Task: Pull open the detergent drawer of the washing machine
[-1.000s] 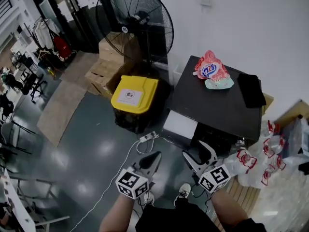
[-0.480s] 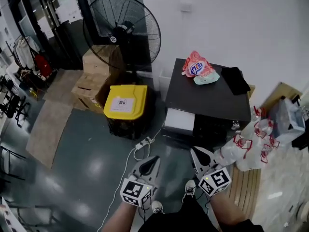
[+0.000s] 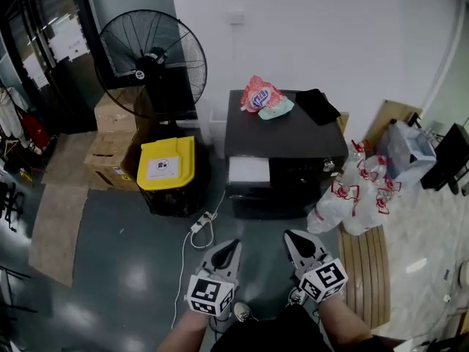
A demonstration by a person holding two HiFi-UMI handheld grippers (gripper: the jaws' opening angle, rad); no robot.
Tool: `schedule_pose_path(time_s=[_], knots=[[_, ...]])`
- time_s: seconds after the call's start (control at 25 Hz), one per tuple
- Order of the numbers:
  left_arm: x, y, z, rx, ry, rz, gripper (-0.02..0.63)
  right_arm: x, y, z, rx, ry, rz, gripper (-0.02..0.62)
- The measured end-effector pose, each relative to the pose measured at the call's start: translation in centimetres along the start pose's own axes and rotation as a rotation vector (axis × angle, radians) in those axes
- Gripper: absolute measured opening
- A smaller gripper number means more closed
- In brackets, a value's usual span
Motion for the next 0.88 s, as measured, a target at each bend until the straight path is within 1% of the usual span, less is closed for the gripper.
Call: schedule_pose_path(time_s=[0.2, 0.32, 0.56, 0.72, 0.88], knots=[[-4.1, -0.4, 0.0, -0.009, -0.042, 0.016, 0.008, -0.4, -0.3, -4.2, 0.006, -0.022, -0.014, 0.002], [-6.4, -0.6, 0.1, -0.010, -0.046, 0.012, 0.008, -1.0, -0.2, -6.7, 0.020, -0.025, -0.019, 0.003], [-11.4, -1.1, -0.3, 0.009, -0.007, 0.007, 0.008, -2.4, 0.2, -11.2, 0.022, 0.003, -0.014, 0.003], [-14.9, -1.4, -0.8, 0.019, 0.036, 0.014, 0.008, -2.9, -0.3, -13.7, 0.021, 0.050, -0.005, 0.003], [-17.4, -1.6, -1.4, 0.023, 0.076, 0.016, 0.008, -3.3, -0.7, -15.4, 0.013, 0.090, 0.008, 0.003]])
Point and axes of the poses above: the fingertips, and each gripper's own axes: z forward along the fingers, x to its left, y out of its top, the point moved 8 cm from there along -z, backward along the fingers
